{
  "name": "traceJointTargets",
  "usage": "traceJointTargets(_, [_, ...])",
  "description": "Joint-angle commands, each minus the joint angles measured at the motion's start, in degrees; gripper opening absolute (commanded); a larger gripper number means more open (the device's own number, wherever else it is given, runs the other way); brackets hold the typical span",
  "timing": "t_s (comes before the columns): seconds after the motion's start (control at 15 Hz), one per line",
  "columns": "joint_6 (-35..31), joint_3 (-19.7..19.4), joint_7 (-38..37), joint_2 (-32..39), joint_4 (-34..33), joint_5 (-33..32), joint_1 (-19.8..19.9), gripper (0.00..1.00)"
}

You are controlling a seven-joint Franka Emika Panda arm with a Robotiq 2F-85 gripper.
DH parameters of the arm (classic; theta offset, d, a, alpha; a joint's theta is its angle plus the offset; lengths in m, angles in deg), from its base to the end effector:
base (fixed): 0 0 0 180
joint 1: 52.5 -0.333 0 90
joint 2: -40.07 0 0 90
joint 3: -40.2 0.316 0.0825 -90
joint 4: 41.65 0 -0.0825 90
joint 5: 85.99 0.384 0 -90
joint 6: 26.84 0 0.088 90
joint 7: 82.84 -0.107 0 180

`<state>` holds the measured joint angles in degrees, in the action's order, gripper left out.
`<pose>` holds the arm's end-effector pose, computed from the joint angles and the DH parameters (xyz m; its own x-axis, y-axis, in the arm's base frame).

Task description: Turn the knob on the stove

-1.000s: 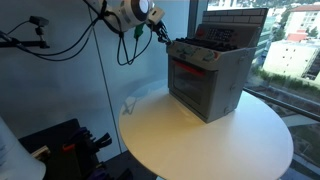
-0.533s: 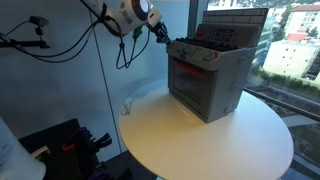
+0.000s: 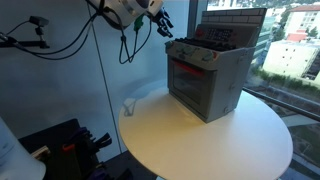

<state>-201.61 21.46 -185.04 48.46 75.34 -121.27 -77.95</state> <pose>0.6072 0.1251 0.4665 0.3160 -0.8712 0.3757 -0.5430 -0.4908 -0.6813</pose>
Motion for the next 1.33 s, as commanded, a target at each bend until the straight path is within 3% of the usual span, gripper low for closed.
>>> traceJointTargets(0.0, [2.0,1.46,4.32,-3.6,2.73,0.27,-0.02,0.99])
traceJointTargets(0.27, [4.8,4.36,12.48,-6.53,6.12,3.52,0.31,1.0])
traceJointTargets(0.73, [17.02,7.53,32.5,-14.5,10.96,17.8,-0.92,1.0])
traceJointTargets(0.8, [19.33,14.95,35.52,-15.71,11.21,20.01,6.37,1.0])
traceJointTargets(1.27, [35.04,22.95,49.93,-22.49,10.38,28.52,14.78,1.0])
